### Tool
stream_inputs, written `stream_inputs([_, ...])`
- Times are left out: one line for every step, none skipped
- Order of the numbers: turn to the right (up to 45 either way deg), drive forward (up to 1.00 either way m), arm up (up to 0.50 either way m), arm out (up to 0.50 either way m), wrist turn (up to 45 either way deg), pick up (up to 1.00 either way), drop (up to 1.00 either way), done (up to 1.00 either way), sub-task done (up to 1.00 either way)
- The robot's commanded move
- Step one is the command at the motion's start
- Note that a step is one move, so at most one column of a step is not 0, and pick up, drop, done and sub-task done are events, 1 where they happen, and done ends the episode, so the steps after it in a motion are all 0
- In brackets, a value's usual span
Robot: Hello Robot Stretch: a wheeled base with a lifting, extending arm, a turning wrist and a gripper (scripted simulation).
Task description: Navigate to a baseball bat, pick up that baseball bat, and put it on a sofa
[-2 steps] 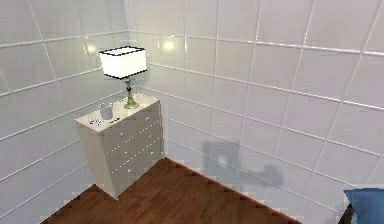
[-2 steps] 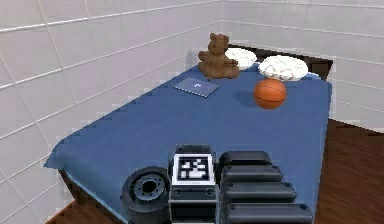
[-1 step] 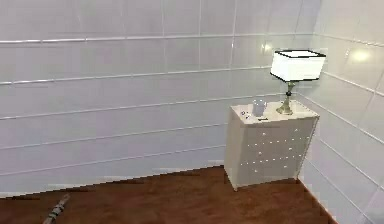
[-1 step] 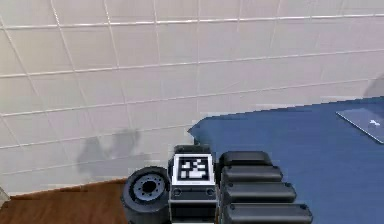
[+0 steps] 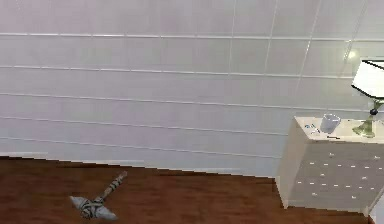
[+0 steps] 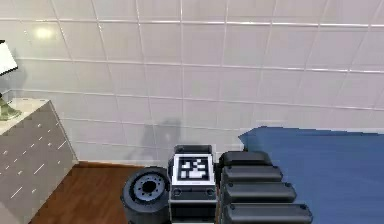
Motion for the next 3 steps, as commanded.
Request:
stream_inputs([0.0,0.35,0.00,0.00,0.0,0.00,0.00,0.00,0.00])
stream_inputs([-45.0,0.00,0.00,0.00,0.0,0.00,0.00,0.00,0.00])
stream_inputs([-39.0,0.00,0.00,0.00,0.0,0.00,0.00,0.00,0.00])
